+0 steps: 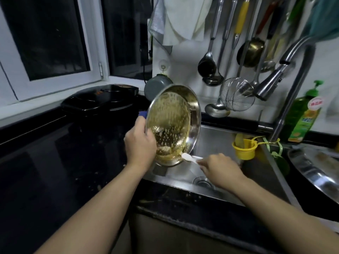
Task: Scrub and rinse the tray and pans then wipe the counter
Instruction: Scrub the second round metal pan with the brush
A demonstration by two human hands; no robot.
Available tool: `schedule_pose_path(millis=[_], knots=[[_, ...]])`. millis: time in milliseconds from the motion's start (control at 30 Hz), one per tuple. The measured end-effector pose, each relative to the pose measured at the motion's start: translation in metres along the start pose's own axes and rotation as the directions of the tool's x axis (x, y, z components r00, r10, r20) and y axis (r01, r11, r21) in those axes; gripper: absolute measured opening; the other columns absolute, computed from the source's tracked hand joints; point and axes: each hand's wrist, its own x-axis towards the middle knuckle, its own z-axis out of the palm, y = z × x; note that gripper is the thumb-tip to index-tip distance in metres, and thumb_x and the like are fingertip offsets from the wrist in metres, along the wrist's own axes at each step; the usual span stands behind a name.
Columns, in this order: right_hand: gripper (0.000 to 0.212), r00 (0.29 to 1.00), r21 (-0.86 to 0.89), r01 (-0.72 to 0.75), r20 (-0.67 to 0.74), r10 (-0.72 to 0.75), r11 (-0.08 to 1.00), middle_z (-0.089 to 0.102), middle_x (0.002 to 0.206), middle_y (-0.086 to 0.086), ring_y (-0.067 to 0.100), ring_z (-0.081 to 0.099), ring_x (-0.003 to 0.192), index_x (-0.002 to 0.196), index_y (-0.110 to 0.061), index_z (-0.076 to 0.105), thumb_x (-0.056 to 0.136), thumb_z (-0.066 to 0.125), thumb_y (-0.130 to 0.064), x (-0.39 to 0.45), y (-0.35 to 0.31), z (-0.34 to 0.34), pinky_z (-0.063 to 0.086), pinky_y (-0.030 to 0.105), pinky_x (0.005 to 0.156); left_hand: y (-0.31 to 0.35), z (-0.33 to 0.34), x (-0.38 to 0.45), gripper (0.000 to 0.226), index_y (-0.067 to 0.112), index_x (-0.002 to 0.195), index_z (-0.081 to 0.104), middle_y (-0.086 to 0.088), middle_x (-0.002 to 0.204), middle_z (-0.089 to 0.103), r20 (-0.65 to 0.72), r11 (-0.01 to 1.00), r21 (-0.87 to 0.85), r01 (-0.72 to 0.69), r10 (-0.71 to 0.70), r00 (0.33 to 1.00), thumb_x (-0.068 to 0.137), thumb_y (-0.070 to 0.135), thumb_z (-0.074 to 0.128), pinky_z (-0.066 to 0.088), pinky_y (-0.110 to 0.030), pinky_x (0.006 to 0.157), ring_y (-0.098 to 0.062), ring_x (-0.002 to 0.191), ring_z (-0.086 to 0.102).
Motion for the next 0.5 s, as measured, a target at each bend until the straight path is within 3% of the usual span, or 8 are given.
schedule_pose_path(millis=[100,200,267,500], knots=[[0.034,0.991,0.159,-0.075,-0.098,0.092,0.984,0.073,0.114,0.001,0.029,0.065,0.106,0.131,-0.044,0.062,0.099,0.053,-0.038,0.007,0.035,0.014,0.053,0.037,0.077,0.012,0.025,0.011,0.021,0.011,0.078,0.042,-0.005,0.061,0.047,0.123,0.973,0.102,-0.208,0.195,0.973,0.083,-0.006,0.055,0.036,-0.04,0.05,-0.036,0.056,0.048],[0.033,0.973,0.283,-0.12,-0.159,0.17,0.952,0.075,0.109,0.006,0.031,0.066,0.103,0.13,-0.039,0.065,0.099,0.056,-0.034,0.017,0.067,0.026,0.054,0.04,0.076,0.02,0.051,0.005,0.029,0.014,0.075,0.038,-0.001,0.059,0.043,0.2,0.946,0.13,-0.298,0.27,0.942,0.082,-0.007,0.057,0.029,-0.034,0.05,-0.03,0.053,0.044],[0.033,0.961,0.368,-0.14,-0.174,0.216,0.919,0.075,0.108,0.005,0.03,0.067,0.101,0.13,-0.038,0.066,0.098,0.057,-0.033,0.018,0.077,0.036,0.054,0.039,0.076,0.017,0.066,-0.005,0.028,0.013,0.075,0.037,0.001,0.058,0.04,0.201,0.958,0.117,-0.26,0.234,0.951,0.085,-0.006,0.055,0.025,-0.034,0.049,-0.025,0.052,0.04],[0.035,0.971,0.485,-0.199,-0.02,0.238,0.852,0.072,0.122,-0.001,0.026,0.066,0.111,0.127,-0.036,0.069,0.093,0.061,-0.03,0.017,0.104,0.061,0.05,0.031,0.083,-0.007,0.093,-0.04,0.026,0.011,0.074,0.038,0.004,0.057,0.041,0.18,0.983,0.164,-0.08,0.05,0.982,0.089,-0.004,0.053,0.026,-0.034,0.054,-0.015,0.05,0.04]])
